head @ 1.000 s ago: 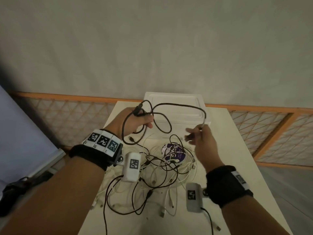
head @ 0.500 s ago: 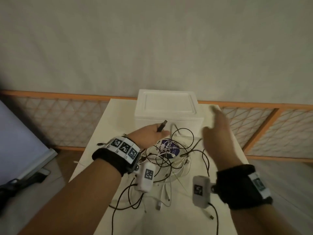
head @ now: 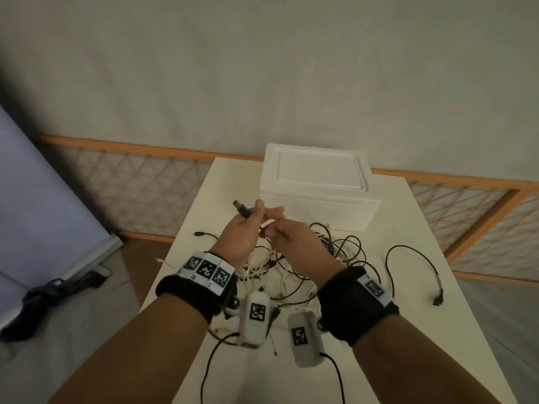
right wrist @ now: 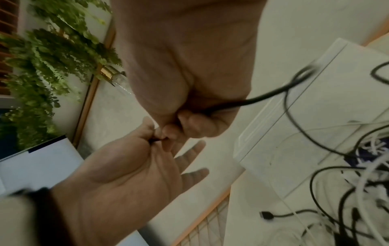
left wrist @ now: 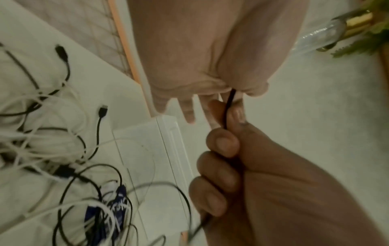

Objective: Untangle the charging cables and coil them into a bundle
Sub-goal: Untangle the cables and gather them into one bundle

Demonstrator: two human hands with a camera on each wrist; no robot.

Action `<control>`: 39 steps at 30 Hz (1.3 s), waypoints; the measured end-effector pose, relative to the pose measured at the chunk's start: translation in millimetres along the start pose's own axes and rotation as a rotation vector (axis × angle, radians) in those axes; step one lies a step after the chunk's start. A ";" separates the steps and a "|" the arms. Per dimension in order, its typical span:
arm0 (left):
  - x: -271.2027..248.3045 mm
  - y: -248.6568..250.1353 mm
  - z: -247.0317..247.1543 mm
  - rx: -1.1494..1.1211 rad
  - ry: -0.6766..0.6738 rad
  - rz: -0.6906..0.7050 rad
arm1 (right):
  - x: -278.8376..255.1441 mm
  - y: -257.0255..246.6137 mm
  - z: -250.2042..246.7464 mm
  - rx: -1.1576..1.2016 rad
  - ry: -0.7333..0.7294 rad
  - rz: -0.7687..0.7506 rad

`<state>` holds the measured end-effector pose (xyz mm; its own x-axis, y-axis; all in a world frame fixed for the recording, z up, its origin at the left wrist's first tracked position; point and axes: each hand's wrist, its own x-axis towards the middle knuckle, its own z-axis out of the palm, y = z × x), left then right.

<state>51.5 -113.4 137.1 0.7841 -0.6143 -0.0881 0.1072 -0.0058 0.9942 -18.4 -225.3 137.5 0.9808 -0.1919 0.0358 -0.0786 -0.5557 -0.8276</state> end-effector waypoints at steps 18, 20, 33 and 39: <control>-18.4 -42.4 -169.8 -0.593 0.970 -0.161 | -43.9 80.0 -64.4 -0.760 -0.051 0.312; -20.1 -40.2 -160.9 -0.409 0.937 -0.168 | -45.2 81.3 -63.6 -0.924 -0.066 0.285; -14.5 -22.7 -10.2 0.489 -0.272 -0.036 | -22.7 23.4 -24.2 -0.810 0.081 -0.412; -1.9 -38.1 -90.4 1.035 -0.215 0.045 | -52.1 75.5 -68.9 -0.611 0.006 0.188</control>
<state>101.1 -40.7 93.9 0.6390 -0.7568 -0.1377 -0.5718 -0.5870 0.5731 -87.8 -313.0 111.8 0.9395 -0.3343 -0.0748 -0.3386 -0.8727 -0.3519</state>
